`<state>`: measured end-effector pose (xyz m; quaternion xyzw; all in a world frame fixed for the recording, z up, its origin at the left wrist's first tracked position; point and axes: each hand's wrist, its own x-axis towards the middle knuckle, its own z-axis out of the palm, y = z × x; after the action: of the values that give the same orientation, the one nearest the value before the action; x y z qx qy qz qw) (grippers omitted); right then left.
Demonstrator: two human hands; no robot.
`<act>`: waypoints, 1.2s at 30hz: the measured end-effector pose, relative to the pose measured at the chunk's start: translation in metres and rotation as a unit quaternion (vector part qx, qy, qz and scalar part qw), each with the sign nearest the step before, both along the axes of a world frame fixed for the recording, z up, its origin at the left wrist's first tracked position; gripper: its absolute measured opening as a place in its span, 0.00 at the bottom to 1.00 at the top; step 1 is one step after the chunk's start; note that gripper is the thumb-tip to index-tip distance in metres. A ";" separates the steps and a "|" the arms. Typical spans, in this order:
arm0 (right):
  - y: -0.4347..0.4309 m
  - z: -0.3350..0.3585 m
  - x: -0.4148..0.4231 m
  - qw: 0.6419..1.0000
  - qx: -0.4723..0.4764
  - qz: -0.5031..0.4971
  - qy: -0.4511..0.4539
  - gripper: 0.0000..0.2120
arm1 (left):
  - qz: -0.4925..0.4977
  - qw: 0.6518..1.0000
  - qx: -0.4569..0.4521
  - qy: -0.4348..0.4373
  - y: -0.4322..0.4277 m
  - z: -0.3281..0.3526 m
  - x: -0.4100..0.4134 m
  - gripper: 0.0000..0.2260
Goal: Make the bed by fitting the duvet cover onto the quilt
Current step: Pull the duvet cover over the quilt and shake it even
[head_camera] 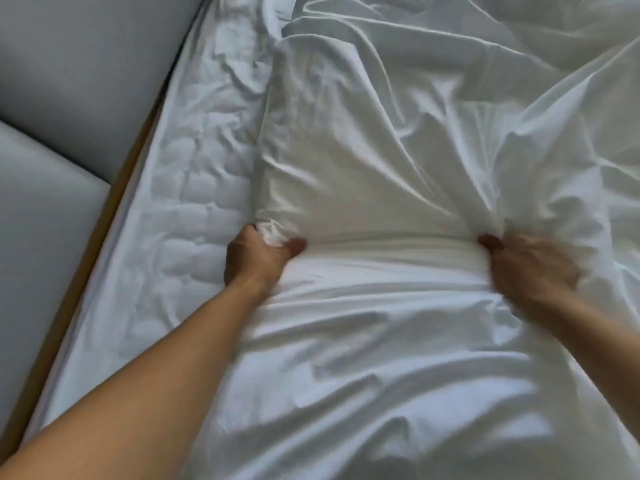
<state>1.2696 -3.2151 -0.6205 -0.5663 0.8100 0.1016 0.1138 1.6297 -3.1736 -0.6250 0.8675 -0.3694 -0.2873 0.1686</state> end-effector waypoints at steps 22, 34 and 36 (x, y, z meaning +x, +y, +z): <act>-0.125 -0.007 -0.045 0.995 0.071 0.057 0.035 0.19 | 0.043 0.999 -0.003 0.015 -0.089 -0.032 -0.028 0.48; -0.114 -0.046 -0.061 0.993 0.056 -0.058 -0.087 0.26 | 0.025 0.923 0.015 0.383 -0.130 0.055 -0.006 0.12; -0.106 -0.035 -0.050 0.998 0.009 -0.021 -0.058 0.29 | 0.018 0.923 -0.043 0.383 -0.136 0.068 0.011 0.12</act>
<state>1.2197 -3.3213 -0.6555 -0.5528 0.8129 0.0737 0.1680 1.6408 -3.3092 -0.5574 0.6897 -0.2732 -0.5783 0.3393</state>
